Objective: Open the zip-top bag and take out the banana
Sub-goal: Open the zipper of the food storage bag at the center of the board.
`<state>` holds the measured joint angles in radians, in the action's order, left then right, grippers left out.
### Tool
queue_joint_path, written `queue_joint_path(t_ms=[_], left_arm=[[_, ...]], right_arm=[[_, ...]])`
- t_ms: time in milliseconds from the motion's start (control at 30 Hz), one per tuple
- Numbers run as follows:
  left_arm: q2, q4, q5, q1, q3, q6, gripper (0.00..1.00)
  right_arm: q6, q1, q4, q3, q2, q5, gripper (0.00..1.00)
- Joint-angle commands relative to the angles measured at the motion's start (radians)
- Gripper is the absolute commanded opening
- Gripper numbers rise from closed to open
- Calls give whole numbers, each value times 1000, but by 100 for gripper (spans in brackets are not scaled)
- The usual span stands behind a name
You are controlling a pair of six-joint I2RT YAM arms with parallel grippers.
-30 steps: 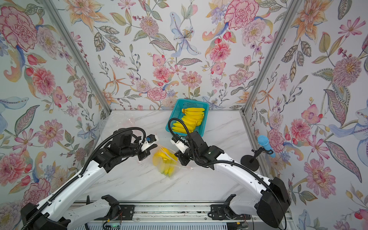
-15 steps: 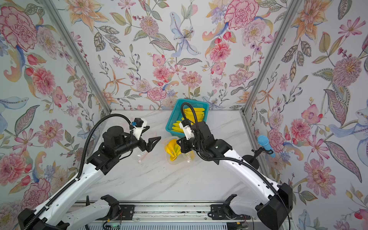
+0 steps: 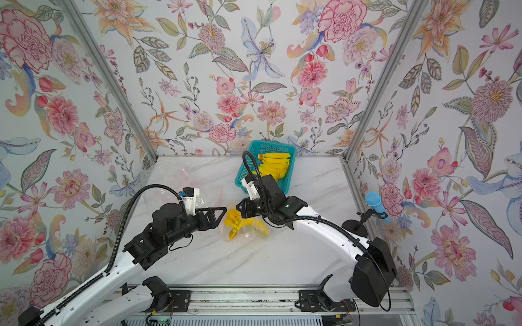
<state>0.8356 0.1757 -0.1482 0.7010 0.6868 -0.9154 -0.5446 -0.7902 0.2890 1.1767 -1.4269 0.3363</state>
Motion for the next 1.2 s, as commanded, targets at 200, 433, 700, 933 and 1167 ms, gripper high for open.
queue_joint_path(t_ms=[200, 433, 700, 933, 1167], left_arm=[[101, 207, 289, 173, 50, -220, 99], [140, 138, 408, 271, -7, -336, 97], [134, 131, 401, 267, 13, -297, 69], [107, 119, 389, 253, -45, -329, 22], [9, 94, 403, 217, -85, -331, 4]], right_arm=[[-48, 65, -116, -19, 28, 143, 0], [-39, 97, -172, -90, 65, 200, 0], [-74, 96, -228, -98, 50, 182, 0], [-96, 94, -221, -74, 25, 194, 0], [-103, 80, -211, -69, 33, 184, 0]])
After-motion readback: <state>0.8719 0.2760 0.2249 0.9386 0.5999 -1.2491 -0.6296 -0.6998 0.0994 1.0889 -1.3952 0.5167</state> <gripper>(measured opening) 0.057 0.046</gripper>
